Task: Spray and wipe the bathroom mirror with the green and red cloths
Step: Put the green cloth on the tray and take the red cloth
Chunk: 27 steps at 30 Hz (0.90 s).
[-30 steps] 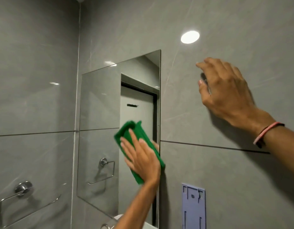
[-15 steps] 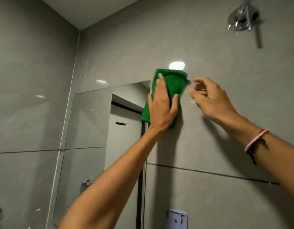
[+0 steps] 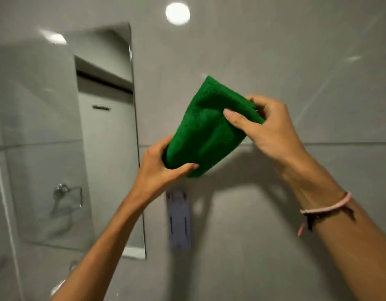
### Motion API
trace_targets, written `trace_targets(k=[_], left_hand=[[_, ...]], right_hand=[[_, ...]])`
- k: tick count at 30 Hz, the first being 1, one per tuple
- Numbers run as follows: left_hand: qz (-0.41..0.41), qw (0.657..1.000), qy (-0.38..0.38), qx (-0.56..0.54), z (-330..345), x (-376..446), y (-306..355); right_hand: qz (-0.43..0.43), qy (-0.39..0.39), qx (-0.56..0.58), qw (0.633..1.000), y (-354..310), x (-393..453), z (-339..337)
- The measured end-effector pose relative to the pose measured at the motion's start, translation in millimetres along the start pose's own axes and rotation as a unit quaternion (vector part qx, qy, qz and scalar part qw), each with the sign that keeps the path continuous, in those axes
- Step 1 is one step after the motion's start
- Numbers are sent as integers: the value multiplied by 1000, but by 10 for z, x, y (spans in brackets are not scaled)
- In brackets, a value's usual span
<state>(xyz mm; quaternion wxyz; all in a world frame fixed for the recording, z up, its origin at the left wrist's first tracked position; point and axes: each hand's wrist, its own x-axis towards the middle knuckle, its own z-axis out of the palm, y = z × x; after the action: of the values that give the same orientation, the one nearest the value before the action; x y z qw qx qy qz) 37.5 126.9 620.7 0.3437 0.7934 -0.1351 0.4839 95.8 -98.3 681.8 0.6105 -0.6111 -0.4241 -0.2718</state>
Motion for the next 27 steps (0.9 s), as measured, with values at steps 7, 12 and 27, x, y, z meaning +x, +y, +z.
trace_targets(k=[7,12,27], left_hand=[[-356,870,21,-342,635,-2493,-137],[-632,724,-18,-274,1108,-4146,-194],[-595,734,-326,34,2278,-5502,-892]], right_hand=[[326,-24,79,942,657,-2710,-698],[630,-36,54,773,1208,-4620,-844],[780,9,-175,601,2876,-6156,-597]])
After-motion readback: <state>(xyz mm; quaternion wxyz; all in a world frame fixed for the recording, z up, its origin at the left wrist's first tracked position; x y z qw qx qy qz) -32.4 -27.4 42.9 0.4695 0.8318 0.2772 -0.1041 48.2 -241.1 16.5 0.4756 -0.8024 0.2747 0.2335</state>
